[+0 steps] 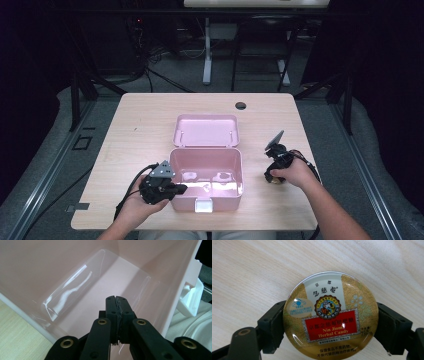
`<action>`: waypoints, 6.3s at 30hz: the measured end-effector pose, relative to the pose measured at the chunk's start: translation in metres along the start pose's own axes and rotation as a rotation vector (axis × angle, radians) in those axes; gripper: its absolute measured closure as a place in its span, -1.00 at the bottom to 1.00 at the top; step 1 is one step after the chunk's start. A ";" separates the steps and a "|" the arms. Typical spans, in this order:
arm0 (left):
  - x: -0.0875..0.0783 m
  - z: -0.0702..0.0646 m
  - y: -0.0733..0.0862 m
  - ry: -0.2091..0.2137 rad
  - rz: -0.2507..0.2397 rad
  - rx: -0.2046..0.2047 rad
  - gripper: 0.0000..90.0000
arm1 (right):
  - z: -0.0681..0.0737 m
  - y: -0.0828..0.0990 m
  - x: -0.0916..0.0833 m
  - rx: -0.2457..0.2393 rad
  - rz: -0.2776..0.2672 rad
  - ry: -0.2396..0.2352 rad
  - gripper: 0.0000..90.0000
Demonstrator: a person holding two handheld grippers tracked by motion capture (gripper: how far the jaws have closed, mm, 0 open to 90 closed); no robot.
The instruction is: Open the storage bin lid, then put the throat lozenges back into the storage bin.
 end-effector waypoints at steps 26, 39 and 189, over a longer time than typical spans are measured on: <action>0.000 0.000 0.000 0.016 -0.004 -0.007 0.97 | 0.017 -0.011 -0.045 -0.113 -0.043 0.010 -0.56; -0.001 0.000 0.000 0.019 -0.006 0.000 0.98 | 0.035 -0.021 -0.083 -0.188 -0.057 0.027 -0.56; -0.001 0.000 0.000 0.014 -0.006 0.004 0.99 | 0.165 -0.085 -0.038 -0.911 0.033 -0.068 -0.56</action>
Point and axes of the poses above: each handheld gripper's, and its own axes: x roughly forward along the jaws, y roughly out of its underside, z roughly to its left, the point moved 8 cm from there along x, roughly forward along the jaws, and after that the axes turned 8 degrees about -x, right-handed, at the moved point
